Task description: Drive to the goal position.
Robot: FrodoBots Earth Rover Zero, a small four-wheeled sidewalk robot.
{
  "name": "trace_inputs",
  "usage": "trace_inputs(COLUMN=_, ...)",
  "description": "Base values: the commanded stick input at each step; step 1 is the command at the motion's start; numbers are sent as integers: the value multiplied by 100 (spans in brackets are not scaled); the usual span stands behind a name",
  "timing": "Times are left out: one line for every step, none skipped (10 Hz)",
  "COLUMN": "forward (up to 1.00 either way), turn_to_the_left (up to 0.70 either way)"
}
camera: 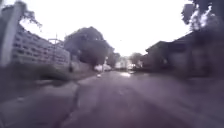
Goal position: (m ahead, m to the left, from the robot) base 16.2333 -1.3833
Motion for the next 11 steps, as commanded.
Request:
trace_inputs(forward=70, turn_to_the_left=0)
trace_inputs(forward=70, turn_to_the_left=0)
trace_inputs(forward=70, turn_to_the_left=0)
trace_inputs(forward=70, turn_to_the_left=0)
trace_inputs(forward=70, turn_to_the_left=-10)
trace_inputs(forward=70, turn_to_the_left=-35)
trace_inputs(forward=70, turn_to_the_left=-35)
trace_inputs(forward=70, turn_to_the_left=0)
trace_inputs(forward=70, turn_to_the_left=0)
trace_inputs(forward=70, turn_to_the_left=0)
trace_inputs(forward=70, turn_to_the_left=0)
